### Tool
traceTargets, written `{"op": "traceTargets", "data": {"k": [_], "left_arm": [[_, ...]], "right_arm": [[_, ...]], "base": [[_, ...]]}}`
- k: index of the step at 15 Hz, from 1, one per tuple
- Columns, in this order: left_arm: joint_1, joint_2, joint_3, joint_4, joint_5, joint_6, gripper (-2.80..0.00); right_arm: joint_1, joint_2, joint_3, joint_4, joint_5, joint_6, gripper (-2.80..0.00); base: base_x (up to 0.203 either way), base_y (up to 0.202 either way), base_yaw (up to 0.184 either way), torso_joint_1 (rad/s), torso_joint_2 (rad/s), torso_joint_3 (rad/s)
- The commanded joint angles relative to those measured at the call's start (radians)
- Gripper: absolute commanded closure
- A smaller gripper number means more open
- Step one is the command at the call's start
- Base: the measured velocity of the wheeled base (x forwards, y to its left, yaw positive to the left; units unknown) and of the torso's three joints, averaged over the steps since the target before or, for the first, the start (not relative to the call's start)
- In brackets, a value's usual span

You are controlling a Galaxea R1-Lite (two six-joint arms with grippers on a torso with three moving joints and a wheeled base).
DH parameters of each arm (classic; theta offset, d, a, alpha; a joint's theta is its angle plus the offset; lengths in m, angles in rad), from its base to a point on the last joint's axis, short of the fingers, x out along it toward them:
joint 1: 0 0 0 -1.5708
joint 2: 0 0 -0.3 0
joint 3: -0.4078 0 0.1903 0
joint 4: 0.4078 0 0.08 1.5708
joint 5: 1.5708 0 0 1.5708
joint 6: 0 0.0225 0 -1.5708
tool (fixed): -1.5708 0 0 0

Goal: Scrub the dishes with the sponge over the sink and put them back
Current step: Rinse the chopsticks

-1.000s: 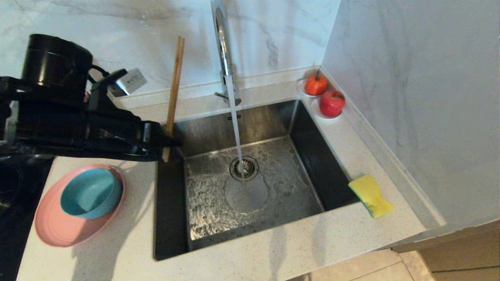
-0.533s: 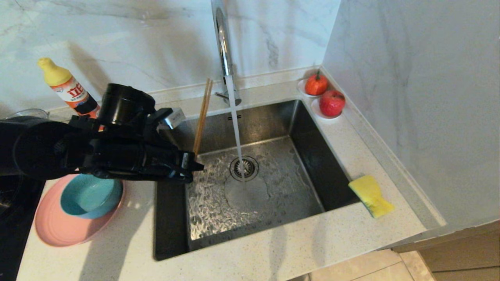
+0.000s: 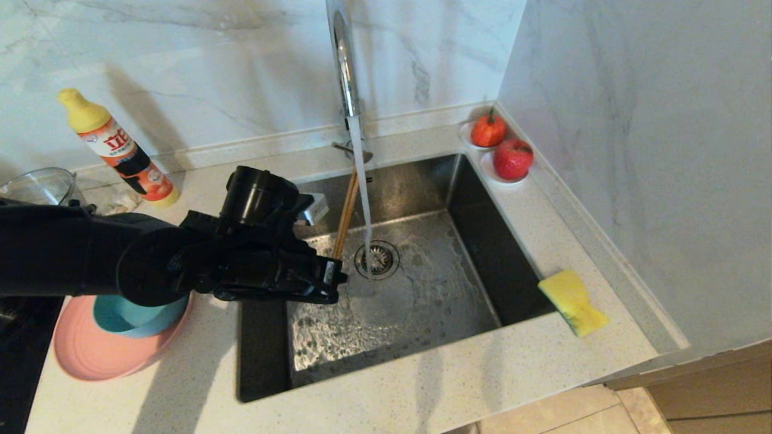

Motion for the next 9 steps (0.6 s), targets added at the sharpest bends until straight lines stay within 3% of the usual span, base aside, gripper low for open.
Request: {"op": "traceTargets", "data": {"k": [1,9], "left_arm": [[-0.003,0.001,0.002,-0.001,-0.003,-0.002,0.00],[-0.009,-0.024,0.075,-0.049,-0.005,-0.009,0.00]], "right_arm": [[0.000,0.001,0.000,-0.001,0.000,0.000,0.00],[0.000,0.001,0.000,-0.001,0.000,0.000,0.00]], "base": [[0.000,0.000,0.000,0.000,0.00,0.000],[0.000,0.000,0.000,0.000,0.00,0.000]]}}
